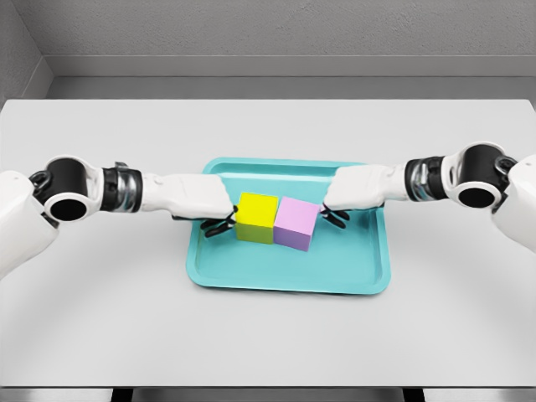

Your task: Push two cubes

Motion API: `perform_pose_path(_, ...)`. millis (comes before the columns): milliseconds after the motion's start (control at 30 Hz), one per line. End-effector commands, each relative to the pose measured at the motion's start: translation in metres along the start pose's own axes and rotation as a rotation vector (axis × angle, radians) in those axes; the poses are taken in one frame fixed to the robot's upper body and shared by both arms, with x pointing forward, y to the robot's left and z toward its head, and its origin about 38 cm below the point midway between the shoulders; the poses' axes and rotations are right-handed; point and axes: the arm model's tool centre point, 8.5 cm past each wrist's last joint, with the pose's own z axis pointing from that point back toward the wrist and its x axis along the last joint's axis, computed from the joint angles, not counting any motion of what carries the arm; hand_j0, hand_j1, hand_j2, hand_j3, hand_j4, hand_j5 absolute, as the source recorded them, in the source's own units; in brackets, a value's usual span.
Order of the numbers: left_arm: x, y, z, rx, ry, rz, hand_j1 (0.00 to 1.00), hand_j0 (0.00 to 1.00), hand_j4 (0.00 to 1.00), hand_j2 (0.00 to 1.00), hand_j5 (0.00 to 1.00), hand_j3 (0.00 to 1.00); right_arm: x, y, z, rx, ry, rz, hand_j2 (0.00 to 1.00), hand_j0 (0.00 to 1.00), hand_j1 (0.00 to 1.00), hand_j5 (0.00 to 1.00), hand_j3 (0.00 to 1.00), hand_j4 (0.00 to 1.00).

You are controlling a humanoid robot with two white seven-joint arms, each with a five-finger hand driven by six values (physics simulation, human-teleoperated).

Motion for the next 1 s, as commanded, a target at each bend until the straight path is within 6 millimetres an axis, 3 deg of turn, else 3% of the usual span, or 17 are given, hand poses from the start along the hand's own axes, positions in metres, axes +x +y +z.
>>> perform_pose_path(0,-0.009,0.001,0.009,0.012,0.029,0.016,0.0,0.0,0.0,0.0,0.0,0.0,-0.003,0.001,0.004,0.0,0.01,-0.005,0.24,0.24,0.24,0.24,0.24,0.24)
perform_pose_path(100,-0.041,-0.009,0.02,0.009,0.117,0.091,0.0,0.0,0.0,0.0,0.0,0.0,-0.002,0.001,0.004,0.0,0.009,-0.004,0.25,0.25,0.25,0.25,0.25,0.25)
perform_pose_path(200,-0.064,-0.017,0.0,0.006,0.15,0.174,0.0,0.0,0.0,0.0,0.0,0.0,-0.003,-0.001,0.004,-0.002,0.01,-0.001,0.25,0.25,0.25,0.25,0.25,0.25)
perform_pose_path(433,-0.069,-0.013,-0.029,0.004,0.145,0.208,0.0,0.0,0.0,0.0,0.0,0.0,0.002,0.001,0.0,0.004,-0.004,-0.001,0.25,0.25,0.25,0.25,0.25,0.25)
perform_pose_path(700,-0.067,-0.012,-0.033,0.003,0.136,0.206,0.0,0.0,0.0,0.0,0.0,0.0,0.008,-0.001,-0.009,0.009,-0.029,0.011,0.25,0.25,0.25,0.25,0.25,0.25)
perform_pose_path(900,-0.072,-0.008,-0.026,0.012,0.152,0.202,0.0,0.0,0.0,0.0,0.0,0.0,0.01,-0.006,-0.013,0.002,-0.037,0.019,0.25,0.25,0.25,0.25,0.25,0.25)
perform_pose_path(933,-0.076,-0.004,-0.02,0.025,0.164,0.203,0.01,0.01,0.01,0.01,0.01,0.01,0.01,-0.006,-0.013,0.002,-0.037,0.019,0.25,0.25,0.25,0.25,0.25,0.25)
perform_pose_path(967,-0.094,0.007,0.015,0.099,0.232,0.223,0.1,0.1,0.1,0.1,0.1,0.1,0.01,-0.006,-0.013,0.002,-0.037,0.019,0.25,0.25,0.25,0.25,0.25,0.25)
